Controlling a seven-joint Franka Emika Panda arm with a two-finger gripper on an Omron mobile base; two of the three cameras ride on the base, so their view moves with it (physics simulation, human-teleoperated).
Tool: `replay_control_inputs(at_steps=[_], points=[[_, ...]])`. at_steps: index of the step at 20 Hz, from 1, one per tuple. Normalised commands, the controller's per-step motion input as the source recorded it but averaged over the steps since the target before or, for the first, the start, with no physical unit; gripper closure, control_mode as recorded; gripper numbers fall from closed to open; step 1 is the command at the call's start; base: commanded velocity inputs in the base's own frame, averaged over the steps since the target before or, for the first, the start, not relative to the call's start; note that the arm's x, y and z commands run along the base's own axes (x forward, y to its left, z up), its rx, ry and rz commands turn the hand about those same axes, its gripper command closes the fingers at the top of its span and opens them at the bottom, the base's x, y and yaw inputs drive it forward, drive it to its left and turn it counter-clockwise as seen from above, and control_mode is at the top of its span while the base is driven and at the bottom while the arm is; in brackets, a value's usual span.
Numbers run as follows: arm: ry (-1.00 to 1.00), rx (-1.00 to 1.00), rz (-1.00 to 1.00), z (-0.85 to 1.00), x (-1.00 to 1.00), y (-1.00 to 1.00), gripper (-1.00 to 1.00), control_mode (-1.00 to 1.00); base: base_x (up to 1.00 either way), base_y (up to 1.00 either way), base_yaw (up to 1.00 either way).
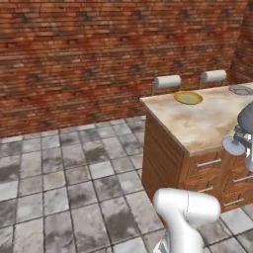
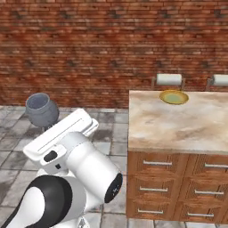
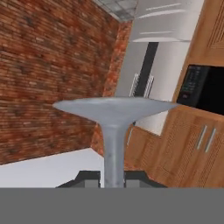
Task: Retrieve the wine glasses from the counter and place one next to each plate.
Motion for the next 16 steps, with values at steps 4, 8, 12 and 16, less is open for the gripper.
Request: replay_control_inputs(at_steps=[4, 8, 12, 16], points=[[0.0, 0.0, 0.0, 0.0, 0.0, 0.0, 1.0, 1.0, 0.81, 0.93, -0.66], [0.0, 0.0, 0.0, 0.0, 0.0, 0.0, 1.0, 1.0, 1.0, 0.92, -0.61], [0.0, 0.0, 0.0, 0.0, 0.0, 0.0, 1.0, 1.0, 0.81, 0.69, -0.73], [0.0, 0.0, 0.0, 0.0, 0.0, 0.0, 1.0, 1.0, 0.69, 0.64, -0.76]])
